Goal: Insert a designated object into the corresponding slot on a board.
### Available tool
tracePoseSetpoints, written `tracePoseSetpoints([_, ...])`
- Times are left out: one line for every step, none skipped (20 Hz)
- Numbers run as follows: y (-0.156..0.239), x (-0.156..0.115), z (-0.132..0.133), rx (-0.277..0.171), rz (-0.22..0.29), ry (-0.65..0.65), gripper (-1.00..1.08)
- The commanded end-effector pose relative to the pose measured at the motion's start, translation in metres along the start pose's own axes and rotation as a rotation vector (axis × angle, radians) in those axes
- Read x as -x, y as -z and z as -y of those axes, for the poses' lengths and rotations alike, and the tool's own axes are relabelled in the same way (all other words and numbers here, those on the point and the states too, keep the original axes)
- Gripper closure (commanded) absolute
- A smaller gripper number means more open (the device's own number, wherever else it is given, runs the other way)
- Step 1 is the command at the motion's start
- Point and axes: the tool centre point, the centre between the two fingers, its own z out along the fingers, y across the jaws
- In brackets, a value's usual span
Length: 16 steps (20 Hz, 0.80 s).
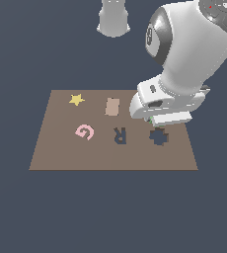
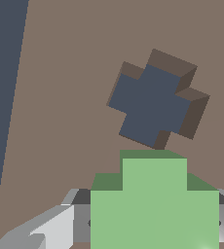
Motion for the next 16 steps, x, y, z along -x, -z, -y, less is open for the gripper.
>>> tracePoseSetpoints([0.002,-0.013,0.001,0.000,-0.001,-0.076,1.08])
tracePoseSetpoints([0.002,-0.018,0.001,0.000,0.000,-0.107,1.08])
tracePoseSetpoints([0.003,-0.022,0.000,0.000,0.000,-0.135,1.08])
tracePoseSetpoints([0.003,-0.027,0.000,0.000,0.000,-0.163,1.08])
tracePoseSetpoints([0.003,-0.031,-0.001,0.000,0.000,-0.188,1.08])
tracePoseSetpoints([0.004,-0.035,-0.001,0.000,0.000,-0.213,1.08])
tracePoseSetpoints([0.004,-0.039,-0.002,0.000,0.000,-0.235,1.08])
tracePoseSetpoints([0.004,-0.042,-0.003,0.000,0.000,-0.256,1.08])
tracePoseSetpoints([0.005,-0.045,-0.004,0.000,0.000,-0.276,1.08])
tracePoseSetpoints([0.005,-0.048,-0.004,0.000,0.000,-0.294,1.08])
tracePoseSetpoints([0.005,-0.051,-0.005,0.000,0.000,-0.310,1.08])
tracePoseSetpoints([0.005,-0.053,-0.006,0.000,0.000,-0.325,1.08])
tracePoseSetpoints([0.005,-0.055,-0.007,0.000,0.000,-0.337,1.08])
tracePoseSetpoints([0.006,-0.057,-0.007,0.000,0.000,-0.349,1.08])
tracePoseSetpoints([0.006,-0.058,-0.008,0.000,0.000,-0.358,1.08])
tracePoseSetpoints([0.006,-0.059,-0.009,0.000,0.000,-0.366,1.08])
